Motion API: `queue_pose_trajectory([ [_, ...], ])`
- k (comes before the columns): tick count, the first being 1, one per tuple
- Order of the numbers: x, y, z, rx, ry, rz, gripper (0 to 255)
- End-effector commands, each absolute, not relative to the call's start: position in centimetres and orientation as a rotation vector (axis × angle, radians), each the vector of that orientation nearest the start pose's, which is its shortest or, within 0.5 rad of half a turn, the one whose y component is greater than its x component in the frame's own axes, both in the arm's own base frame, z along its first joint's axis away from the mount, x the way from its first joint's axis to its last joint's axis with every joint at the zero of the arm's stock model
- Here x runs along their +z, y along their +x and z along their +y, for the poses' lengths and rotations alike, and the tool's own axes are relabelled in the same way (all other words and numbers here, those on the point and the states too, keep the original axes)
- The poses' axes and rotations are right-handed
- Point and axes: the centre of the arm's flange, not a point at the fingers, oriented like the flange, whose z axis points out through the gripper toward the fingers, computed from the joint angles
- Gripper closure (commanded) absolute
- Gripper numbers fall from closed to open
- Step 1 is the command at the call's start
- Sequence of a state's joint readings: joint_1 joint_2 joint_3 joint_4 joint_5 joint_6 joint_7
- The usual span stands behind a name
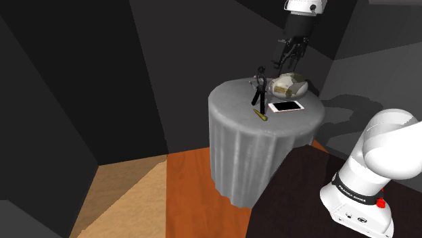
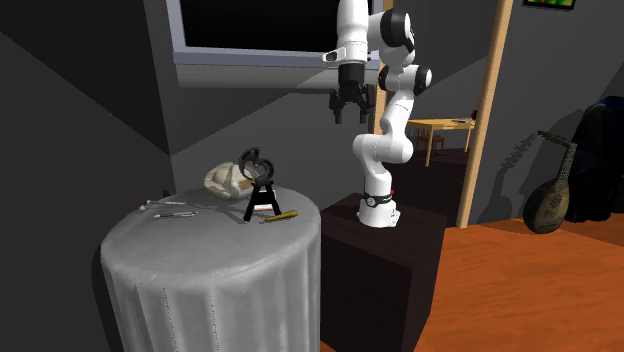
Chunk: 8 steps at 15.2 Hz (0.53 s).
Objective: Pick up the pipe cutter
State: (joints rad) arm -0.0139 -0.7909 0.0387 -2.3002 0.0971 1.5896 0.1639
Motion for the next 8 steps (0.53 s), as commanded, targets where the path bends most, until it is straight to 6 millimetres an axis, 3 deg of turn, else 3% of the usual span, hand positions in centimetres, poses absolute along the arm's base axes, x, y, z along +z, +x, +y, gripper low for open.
queue_pose_trajectory([
  [1, 62.0, 30.8, 2.2, -0.113, -3.055, 0.226, 0],
  [8, 56.5, 32.3, -4.7, -0.251, -3.058, 0.074, 0],
])
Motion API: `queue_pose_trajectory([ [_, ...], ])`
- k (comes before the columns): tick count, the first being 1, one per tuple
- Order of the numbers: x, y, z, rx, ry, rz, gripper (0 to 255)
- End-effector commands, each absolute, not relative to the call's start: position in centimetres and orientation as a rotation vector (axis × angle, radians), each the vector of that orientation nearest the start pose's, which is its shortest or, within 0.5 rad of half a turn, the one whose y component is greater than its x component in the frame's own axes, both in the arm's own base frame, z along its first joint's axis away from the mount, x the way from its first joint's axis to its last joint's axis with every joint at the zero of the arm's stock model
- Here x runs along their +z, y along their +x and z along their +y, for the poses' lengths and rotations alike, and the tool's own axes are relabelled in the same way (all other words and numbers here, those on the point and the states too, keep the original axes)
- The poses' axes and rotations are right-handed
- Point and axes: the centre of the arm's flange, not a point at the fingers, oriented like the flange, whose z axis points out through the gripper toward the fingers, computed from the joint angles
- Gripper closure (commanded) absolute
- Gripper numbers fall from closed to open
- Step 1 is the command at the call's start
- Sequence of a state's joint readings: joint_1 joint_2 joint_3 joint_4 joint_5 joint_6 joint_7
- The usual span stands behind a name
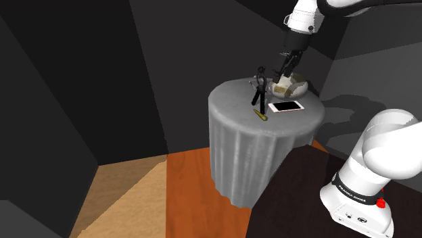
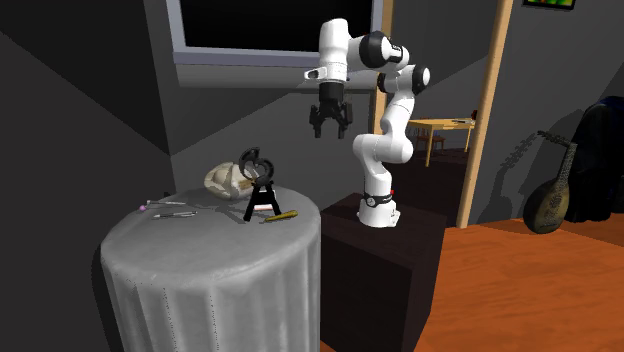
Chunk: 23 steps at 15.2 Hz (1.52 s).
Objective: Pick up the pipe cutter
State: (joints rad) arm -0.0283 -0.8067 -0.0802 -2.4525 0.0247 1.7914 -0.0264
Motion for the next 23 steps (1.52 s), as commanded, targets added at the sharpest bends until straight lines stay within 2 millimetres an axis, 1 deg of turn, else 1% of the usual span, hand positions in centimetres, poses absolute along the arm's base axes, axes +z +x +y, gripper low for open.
queue_pose_trajectory([
  [1, 55.8, 32.7, -5.7, -0.271, -3.058, 0.052, 0],
  [8, 50.6, 35.5, -12.4, -0.408, -3.046, -0.101, 0],
  [16, 45.3, 40.1, -19.7, -0.562, -3.017, -0.273, 0],
  [23, 41.6, 40.1, -19.7, -0.562, -3.017, -0.273, 0],
])
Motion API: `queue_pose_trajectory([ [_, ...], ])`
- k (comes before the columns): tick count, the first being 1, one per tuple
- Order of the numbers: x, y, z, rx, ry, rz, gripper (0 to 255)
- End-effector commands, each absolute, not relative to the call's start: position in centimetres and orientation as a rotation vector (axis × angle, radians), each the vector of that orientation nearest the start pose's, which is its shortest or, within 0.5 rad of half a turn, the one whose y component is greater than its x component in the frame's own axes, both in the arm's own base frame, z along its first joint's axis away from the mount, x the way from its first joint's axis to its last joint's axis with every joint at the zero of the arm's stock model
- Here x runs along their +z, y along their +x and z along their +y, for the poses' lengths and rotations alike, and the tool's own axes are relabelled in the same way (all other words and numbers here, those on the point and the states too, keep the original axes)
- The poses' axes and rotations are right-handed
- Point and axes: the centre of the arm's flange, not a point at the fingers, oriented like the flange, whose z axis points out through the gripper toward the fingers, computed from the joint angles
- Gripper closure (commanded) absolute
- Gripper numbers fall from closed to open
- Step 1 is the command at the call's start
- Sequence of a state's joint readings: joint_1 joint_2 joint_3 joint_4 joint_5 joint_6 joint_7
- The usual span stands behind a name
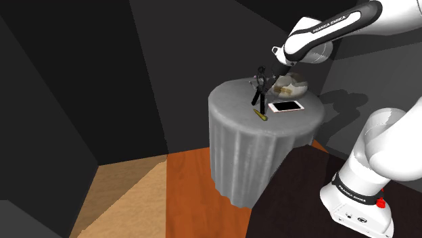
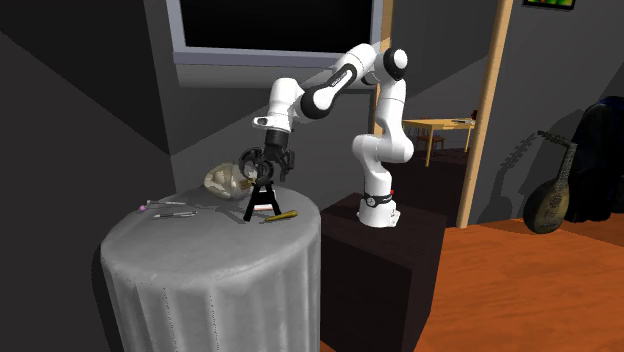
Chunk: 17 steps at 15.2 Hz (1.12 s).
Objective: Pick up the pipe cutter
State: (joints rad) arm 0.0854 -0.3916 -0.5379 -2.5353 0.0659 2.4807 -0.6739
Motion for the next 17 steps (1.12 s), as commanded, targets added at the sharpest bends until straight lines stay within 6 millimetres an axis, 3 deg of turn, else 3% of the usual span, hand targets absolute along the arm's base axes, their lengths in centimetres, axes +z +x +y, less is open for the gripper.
queue_pose_trajectory([
  [1, 41.3, 40.1, -19.7, -0.562, -3.017, -0.273, 0],
  [2, 41.3, 40.1, -19.7, -0.562, -3.017, -0.273, 0],
  [3, 41.3, 40.0, -19.6, -0.562, -3.017, -0.273, 255],
  [12, 41.3, 40.1, -19.7, -0.562, -3.017, -0.273, 255],
  [17, 43.9, 40.1, -19.7, -0.562, -3.017, -0.273, 255],
])
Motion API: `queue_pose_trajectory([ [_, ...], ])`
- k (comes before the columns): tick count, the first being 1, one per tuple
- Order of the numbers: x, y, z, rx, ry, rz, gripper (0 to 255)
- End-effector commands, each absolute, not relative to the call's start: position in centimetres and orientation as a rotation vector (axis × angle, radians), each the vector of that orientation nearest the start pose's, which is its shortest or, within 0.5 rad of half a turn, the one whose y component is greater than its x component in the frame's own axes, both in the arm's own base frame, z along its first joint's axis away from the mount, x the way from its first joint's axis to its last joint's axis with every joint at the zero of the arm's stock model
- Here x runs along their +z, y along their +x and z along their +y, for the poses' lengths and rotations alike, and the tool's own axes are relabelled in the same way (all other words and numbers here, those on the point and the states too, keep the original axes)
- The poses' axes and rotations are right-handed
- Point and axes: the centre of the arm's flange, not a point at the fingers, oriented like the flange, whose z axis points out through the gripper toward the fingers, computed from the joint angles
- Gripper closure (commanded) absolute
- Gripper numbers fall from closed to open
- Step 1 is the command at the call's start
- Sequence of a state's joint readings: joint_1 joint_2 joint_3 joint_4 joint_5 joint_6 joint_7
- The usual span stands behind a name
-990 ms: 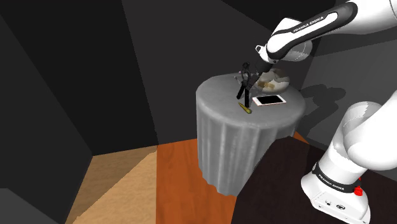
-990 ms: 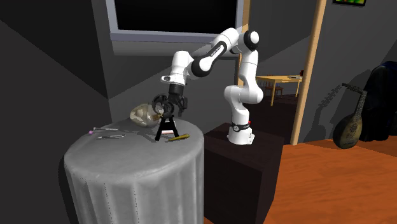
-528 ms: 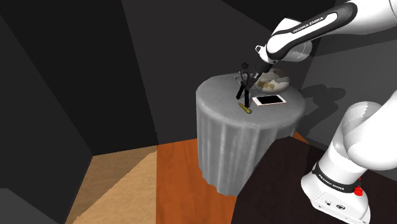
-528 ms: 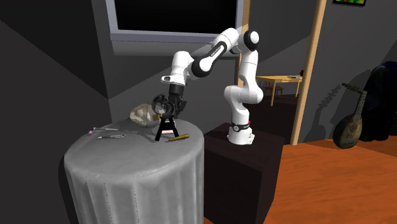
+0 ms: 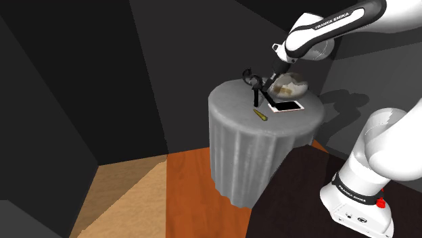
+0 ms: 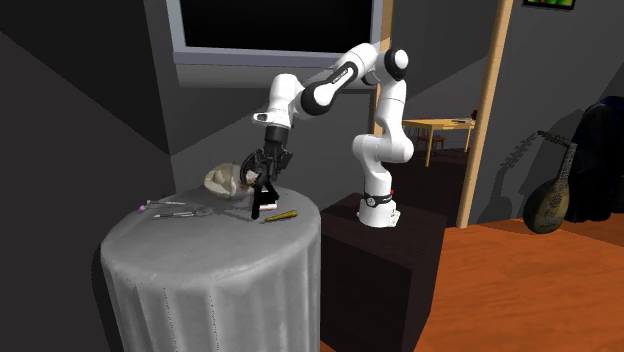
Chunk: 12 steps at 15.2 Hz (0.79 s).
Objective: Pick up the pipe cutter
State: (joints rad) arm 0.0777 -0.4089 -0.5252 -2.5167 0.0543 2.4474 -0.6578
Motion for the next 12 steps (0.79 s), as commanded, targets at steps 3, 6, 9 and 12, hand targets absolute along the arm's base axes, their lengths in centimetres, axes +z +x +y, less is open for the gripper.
queue_pose_trajectory([
  [3, 45.5, 40.1, -19.7, -0.562, -3.017, -0.273, 255],
  [6, 47.1, 40.1, -19.7, -0.562, -3.017, -0.273, 255],
  [9, 48.7, 40.1, -19.7, -0.562, -3.017, -0.273, 255],
  [12, 49.3, 40.1, -19.7, -0.562, -3.017, -0.273, 255],
])
